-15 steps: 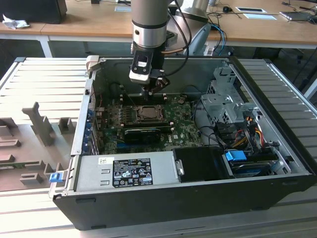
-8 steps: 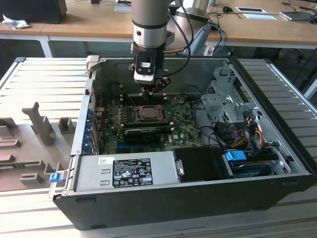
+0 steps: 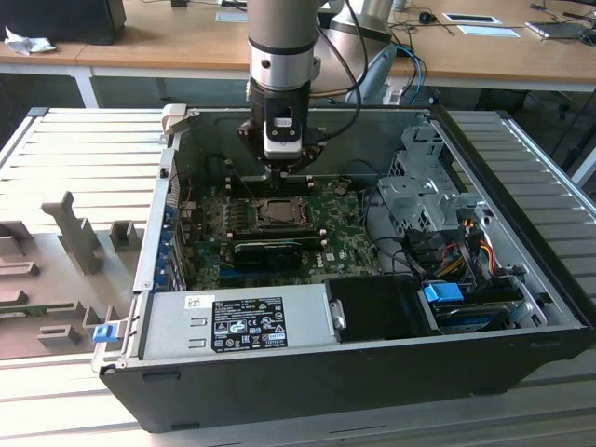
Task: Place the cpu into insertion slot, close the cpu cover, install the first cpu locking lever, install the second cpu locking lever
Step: 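Install the first cpu locking lever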
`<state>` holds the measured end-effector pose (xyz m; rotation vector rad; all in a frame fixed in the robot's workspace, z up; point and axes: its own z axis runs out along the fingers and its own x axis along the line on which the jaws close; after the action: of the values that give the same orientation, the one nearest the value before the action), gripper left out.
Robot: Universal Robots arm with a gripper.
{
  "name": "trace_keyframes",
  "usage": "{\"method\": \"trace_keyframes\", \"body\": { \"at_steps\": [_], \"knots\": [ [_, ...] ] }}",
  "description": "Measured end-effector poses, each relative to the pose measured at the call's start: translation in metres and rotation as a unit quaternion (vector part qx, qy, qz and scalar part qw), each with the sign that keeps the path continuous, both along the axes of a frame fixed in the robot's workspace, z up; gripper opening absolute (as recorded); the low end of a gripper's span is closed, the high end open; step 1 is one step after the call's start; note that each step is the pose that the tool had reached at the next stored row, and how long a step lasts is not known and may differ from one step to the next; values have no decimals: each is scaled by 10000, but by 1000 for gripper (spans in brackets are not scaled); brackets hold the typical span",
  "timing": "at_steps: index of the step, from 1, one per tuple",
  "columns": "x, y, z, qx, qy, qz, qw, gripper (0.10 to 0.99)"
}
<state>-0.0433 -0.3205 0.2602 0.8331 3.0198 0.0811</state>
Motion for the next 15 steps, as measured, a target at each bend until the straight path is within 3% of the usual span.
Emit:
{"method": "trace_keyframes", "body": {
  "at_steps": [4,9,15],
  "knots": [
    [0,0,0,-1,0,267,9996,106],
    [0,0,0,0,0,646,9979,106],
    [0,0,-1,0,0,1089,9941,106]
  ]
}}
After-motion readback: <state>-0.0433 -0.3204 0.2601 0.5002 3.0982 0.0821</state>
